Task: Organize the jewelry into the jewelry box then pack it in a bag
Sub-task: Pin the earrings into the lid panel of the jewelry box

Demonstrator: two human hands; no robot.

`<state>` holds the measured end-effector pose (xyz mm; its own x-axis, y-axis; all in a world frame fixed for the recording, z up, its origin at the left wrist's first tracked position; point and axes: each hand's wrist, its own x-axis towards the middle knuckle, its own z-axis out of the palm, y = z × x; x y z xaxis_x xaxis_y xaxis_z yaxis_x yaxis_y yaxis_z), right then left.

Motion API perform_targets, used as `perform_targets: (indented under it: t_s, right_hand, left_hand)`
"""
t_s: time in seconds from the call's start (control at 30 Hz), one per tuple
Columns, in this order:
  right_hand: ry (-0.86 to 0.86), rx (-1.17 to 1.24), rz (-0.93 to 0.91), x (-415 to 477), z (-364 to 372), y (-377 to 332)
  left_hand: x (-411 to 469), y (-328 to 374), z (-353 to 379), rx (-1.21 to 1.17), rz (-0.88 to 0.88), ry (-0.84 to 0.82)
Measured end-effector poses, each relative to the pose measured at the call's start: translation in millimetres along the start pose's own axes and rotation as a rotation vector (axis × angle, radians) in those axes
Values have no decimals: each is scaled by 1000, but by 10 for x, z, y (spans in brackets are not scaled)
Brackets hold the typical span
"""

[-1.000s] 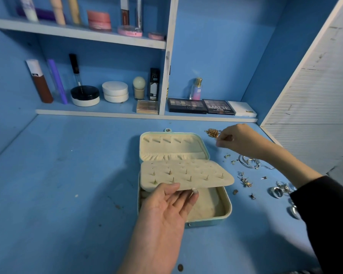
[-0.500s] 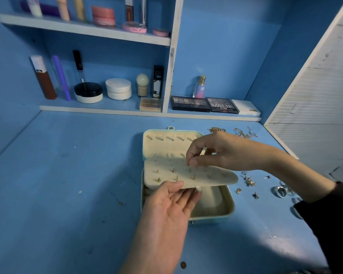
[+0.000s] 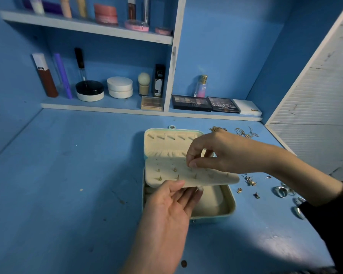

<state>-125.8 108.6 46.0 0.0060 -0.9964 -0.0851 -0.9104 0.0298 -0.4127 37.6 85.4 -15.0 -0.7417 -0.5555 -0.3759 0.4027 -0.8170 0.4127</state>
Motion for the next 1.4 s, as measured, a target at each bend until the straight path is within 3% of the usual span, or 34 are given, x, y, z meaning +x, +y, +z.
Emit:
perform_targets:
  t_s: [0.47, 0.67, 0.97, 1.23, 1.4]
  right_hand:
    - [74, -122, -115, -69, 105, -33]
    - [-24, -38, -8, -24, -49, -43]
    - [-95, -250, -45, 37, -69, -180]
    - [-86, -349, 131, 34, -14, -396]
    - [-108, -272, 267, 98, -33, -474]
  left_hand:
    - [-11, -1, -1, -14, 15, -2]
    - [-12, -7, -2, -4, 10, -6]
    - [-5, -16, 6, -6, 28, 25]
    - [6, -16, 12, 2, 40, 25]
    - [1, -1, 29, -31, 13, 43]
